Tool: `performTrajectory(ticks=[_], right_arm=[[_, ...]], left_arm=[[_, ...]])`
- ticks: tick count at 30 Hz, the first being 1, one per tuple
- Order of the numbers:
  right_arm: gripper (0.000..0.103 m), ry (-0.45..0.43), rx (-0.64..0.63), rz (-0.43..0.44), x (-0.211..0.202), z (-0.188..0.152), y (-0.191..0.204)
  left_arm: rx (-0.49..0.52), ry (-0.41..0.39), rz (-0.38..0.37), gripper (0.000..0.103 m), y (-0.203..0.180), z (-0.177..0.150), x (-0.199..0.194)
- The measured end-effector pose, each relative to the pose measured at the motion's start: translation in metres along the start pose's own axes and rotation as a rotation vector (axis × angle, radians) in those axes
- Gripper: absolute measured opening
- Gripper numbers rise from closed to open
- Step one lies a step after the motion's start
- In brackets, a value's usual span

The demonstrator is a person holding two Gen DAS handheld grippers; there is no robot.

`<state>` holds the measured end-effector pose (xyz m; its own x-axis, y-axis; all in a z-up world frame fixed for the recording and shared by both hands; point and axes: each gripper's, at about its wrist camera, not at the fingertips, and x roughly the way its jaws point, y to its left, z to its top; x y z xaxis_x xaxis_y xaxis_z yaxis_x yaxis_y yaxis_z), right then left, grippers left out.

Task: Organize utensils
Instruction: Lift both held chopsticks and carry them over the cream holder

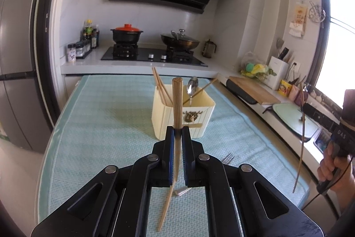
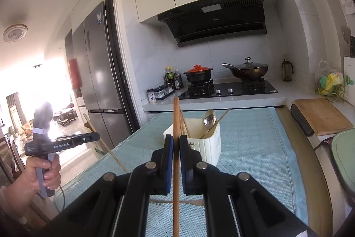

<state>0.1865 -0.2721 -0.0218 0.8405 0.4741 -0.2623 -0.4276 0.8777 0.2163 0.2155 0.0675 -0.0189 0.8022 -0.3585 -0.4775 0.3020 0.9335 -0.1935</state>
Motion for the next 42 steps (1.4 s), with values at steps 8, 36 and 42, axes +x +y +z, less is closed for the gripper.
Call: performTrajectory(ticks=[8,36,42], right_arm=[[0.006,0.115,0.041,-0.021,0.018,-0.001,-0.001],[0.006,0.001,-0.062,-0.034,0.107,0.119,0.019],[0.006,-0.046,-0.063,-0.057,0.163,0.153,0.004]], left_arm=[[0.0,0.022,0.006,0.005,-0.003,0.003,-0.001],[0.02,-0.077,-0.053,0.005,-0.018,0.139,0.041],[0.008,-0.029,-0.044,0.005,-0.014,0.167,0.107]])
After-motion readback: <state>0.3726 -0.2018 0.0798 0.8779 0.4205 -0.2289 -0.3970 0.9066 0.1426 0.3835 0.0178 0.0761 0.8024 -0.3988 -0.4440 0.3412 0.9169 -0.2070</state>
